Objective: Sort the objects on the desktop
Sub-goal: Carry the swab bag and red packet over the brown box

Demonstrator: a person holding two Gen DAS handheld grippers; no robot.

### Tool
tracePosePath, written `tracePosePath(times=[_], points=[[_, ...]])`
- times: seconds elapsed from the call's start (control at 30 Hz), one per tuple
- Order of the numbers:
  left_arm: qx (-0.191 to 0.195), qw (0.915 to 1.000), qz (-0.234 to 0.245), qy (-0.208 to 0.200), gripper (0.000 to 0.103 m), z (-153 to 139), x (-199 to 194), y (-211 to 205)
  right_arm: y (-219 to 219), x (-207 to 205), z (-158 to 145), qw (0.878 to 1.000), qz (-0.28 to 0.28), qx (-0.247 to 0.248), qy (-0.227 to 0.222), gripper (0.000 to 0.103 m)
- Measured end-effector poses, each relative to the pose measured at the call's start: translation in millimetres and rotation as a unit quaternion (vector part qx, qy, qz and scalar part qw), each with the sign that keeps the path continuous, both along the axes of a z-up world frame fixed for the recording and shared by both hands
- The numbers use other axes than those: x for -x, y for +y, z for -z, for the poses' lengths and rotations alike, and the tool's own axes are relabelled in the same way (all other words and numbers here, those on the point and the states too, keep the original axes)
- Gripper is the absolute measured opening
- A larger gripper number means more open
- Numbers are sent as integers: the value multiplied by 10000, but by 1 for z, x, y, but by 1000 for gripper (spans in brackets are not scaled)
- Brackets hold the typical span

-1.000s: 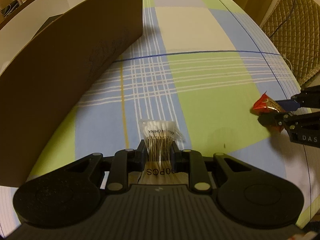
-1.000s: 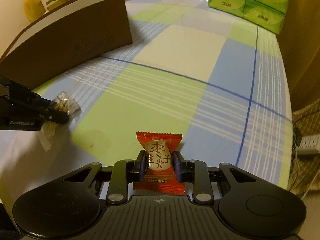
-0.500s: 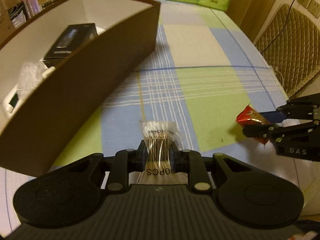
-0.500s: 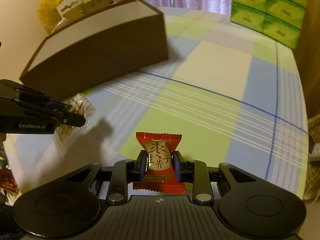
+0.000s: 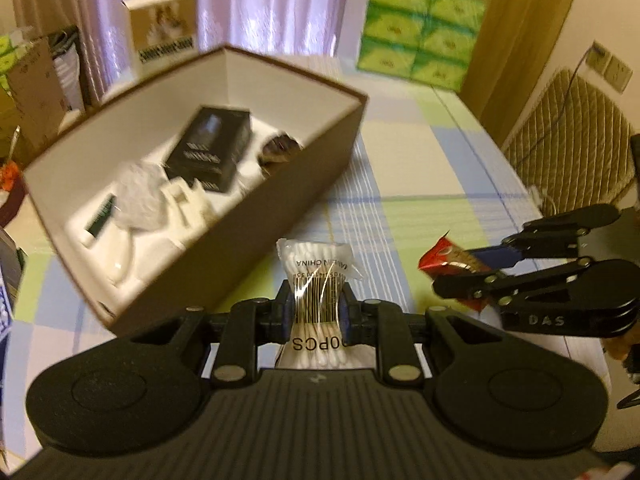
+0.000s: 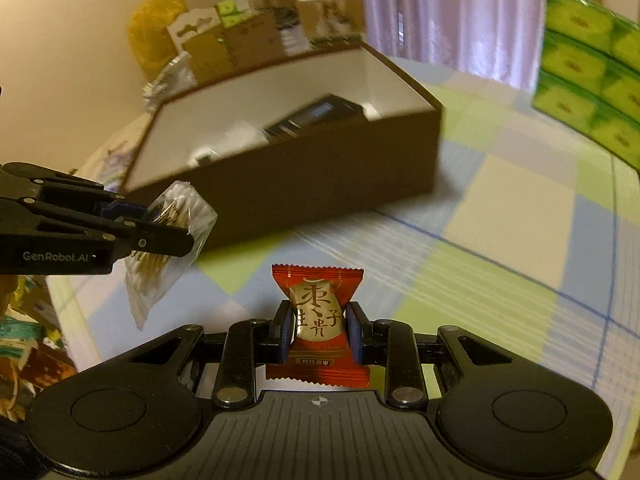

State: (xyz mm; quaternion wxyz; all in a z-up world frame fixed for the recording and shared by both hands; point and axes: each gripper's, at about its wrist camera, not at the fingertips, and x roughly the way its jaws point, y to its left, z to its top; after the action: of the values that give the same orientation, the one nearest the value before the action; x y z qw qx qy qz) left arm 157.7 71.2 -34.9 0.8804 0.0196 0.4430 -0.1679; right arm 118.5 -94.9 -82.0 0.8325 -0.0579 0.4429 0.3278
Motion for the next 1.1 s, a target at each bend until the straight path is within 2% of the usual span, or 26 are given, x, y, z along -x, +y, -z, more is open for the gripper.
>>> tracePosePath(times=[0.2,0.47,0.77,1.1], points=[[45,9990,-150,-411,18,-33,-8,37,40,-11,-24,9991,-287,-183,-253,25],[-111,9972,-405,-620,18,-48,-45,86,93,-39,-46,9962,-573,-339,-569,25],[-190,9984,-444,-280,18,-28,-102,128,143,-81,-47,9955,-653,-123,-675,25],[-431,9989,-148,123,18,6,-144,137,171,-116,-15,9981,-404,281,-367,25]])
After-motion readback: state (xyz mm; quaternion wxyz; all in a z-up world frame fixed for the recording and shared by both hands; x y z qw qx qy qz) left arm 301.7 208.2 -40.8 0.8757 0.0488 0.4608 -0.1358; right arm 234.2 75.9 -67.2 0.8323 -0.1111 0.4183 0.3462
